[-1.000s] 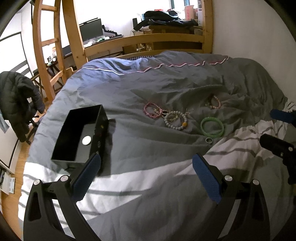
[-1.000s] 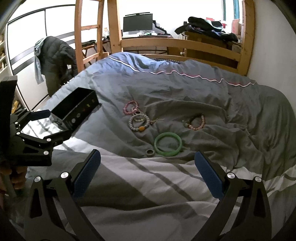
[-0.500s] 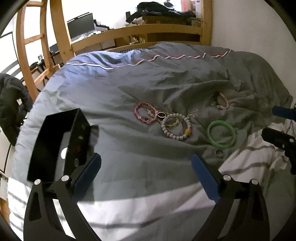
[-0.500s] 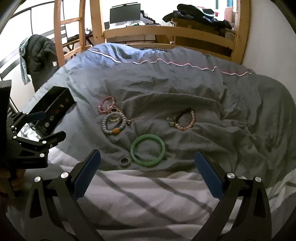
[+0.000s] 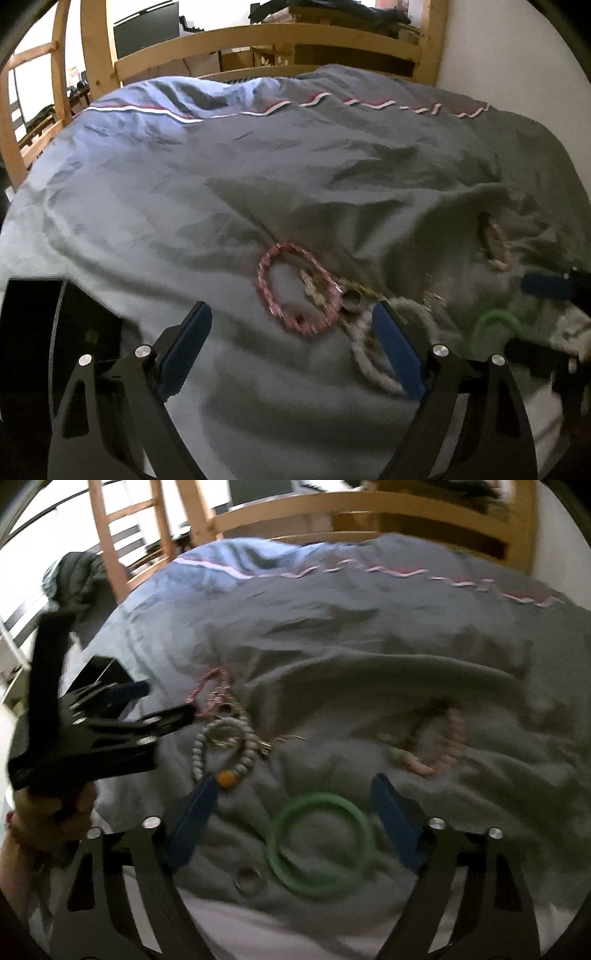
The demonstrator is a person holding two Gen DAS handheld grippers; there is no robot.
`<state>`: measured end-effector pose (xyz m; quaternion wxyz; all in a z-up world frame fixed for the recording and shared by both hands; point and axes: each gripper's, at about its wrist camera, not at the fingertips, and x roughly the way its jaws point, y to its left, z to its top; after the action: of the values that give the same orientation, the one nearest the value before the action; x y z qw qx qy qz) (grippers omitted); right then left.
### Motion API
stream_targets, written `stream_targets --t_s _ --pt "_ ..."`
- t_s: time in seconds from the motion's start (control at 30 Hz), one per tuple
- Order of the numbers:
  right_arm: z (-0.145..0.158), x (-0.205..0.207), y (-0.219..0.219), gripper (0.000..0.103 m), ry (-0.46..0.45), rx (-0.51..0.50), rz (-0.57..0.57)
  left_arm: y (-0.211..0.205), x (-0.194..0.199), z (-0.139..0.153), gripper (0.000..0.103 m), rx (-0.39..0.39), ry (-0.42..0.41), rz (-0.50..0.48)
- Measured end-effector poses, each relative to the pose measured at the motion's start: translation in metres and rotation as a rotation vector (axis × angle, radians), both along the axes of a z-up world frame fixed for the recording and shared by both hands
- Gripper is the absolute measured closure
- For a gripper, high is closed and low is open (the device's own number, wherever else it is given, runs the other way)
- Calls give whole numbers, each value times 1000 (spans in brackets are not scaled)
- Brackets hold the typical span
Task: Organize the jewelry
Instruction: 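Grasp the pink braided bracelet with the left tool while the right tool grasps the white bead bracelet, then carry the pink bracelet in the left tool while the right tool carries the white bracelet over the black box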
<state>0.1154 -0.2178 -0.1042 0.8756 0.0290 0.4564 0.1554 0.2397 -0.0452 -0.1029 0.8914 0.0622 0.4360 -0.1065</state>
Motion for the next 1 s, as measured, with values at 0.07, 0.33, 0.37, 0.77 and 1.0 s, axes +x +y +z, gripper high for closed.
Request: stream_targets --t_s 0.07,0.33,0.37,0.77,1.0 --pt "-11 13 13 32 23 37 50 -1 15 -9 17 19 -4 5" --pt "-44 51 34 73 110 106 76 4 30 -26 39 6 43 15" --pt "-43 51 32 80 108 118 66 6 31 -25 46 1 41 15" --pt "7 30 18 94 -90 208 -2 13 18 3 95 -47 -7 -4" --pt "17 28 -1 94 -122 234 -43 11 13 24 95 -51 -49 -23"
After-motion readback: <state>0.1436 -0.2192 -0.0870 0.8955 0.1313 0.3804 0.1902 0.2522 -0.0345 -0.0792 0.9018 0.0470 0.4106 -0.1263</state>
